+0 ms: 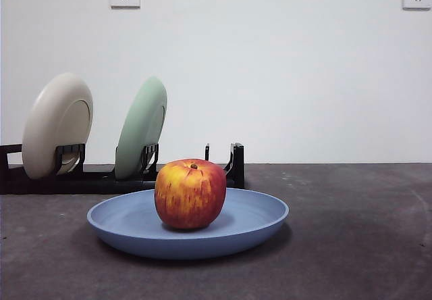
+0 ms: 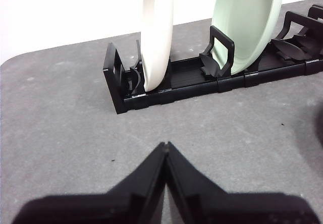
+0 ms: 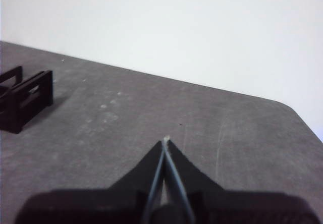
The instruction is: Take the blue plate from the plate rack,put the plate on the table,take the apple from the table,put the apple in the plate
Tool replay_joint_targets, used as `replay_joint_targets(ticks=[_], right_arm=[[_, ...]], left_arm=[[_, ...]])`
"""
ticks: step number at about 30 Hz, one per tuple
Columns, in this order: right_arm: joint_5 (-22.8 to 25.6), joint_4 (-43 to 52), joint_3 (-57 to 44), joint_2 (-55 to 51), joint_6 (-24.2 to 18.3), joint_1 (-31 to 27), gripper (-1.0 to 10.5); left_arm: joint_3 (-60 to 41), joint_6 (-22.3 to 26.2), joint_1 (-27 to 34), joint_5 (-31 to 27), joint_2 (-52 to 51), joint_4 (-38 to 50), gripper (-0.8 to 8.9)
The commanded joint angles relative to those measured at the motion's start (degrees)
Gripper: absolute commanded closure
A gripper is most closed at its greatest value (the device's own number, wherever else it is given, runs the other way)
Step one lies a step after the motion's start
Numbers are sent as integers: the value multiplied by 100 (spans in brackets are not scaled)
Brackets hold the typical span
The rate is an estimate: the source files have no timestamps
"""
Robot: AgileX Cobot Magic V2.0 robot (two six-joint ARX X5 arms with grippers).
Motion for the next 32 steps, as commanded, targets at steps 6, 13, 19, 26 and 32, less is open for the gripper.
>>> replay_joint_targets(ticks=[6,13,19,26,32], right_arm=[[2,133,-949,-566,184,-188,946],[4,-105,-992,-750,140,-205,946],[13,-533,-992,-863,87,-208,946],[-4,-780,-992,-1051,-101,-275,946],[0,-791,-992,-1088,-37,-282,946]], left_arm=[[-48,57,17,17,-9,37,817],[-48,57,17,17,-9,37,817],[-48,57,17,17,-9,35,817],[-48,57,17,17,-9,37,817],[-48,57,17,17,-9,35,817]])
